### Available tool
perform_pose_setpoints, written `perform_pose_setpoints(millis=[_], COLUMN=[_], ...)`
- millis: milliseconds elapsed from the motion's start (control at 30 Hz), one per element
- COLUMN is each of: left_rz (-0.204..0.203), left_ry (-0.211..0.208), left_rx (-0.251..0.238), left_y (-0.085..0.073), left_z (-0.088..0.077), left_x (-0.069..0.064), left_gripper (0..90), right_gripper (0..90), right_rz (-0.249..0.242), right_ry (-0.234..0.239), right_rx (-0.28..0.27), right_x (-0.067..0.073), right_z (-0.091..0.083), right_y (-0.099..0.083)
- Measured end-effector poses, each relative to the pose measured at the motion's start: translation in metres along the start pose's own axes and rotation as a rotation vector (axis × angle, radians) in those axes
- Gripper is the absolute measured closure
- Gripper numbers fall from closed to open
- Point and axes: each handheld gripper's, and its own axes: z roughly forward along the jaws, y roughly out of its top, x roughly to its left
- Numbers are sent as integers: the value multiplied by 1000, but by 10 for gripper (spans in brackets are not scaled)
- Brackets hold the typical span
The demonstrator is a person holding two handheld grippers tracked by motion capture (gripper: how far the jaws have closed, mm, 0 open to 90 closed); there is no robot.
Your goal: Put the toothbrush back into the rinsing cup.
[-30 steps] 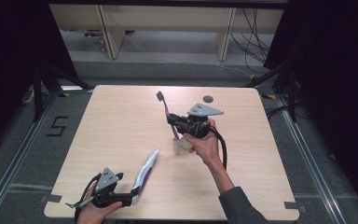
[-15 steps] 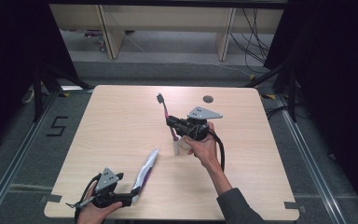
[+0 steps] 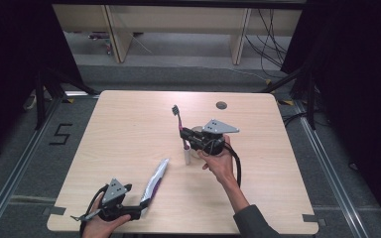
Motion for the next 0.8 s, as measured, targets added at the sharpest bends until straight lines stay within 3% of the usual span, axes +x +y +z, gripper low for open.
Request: perform_pose_setpoints(millis=[67,167,267,400,567,633,667,700,800], left_rz=[5,3,-1,2,14,11,6,21,11], left_ry=[2,-1,0,6,5,5,3,3,6], left_rx=[6,4,1,10,20,20,14,28,16], left_y=[0,0,0,0,0,0,0,0,0], left_z=[-1,0,0,0,1,0,1,0,0], left_x=[0,0,0,-1,-1,-1,-2,0,-1], left_gripper=[169,169,168,169,169,169,169,168,169], right_gripper=[817,817,817,817,817,817,817,817,816], right_rz=[3,-34,-30,-78,-57,-79,-61,-67,-73], right_ry=[-4,-17,-8,-27,-24,-38,-24,-31,-48], right_rx=[3,14,25,54,72,88,88,96,86], right_x=[1,2,3,5,7,6,7,7,7], right_z=[-1,-4,-5,-9,-9,-8,-7,-7,-4], right_y=[-3,-6,-8,-14,-19,-19,-20,-21,-23])
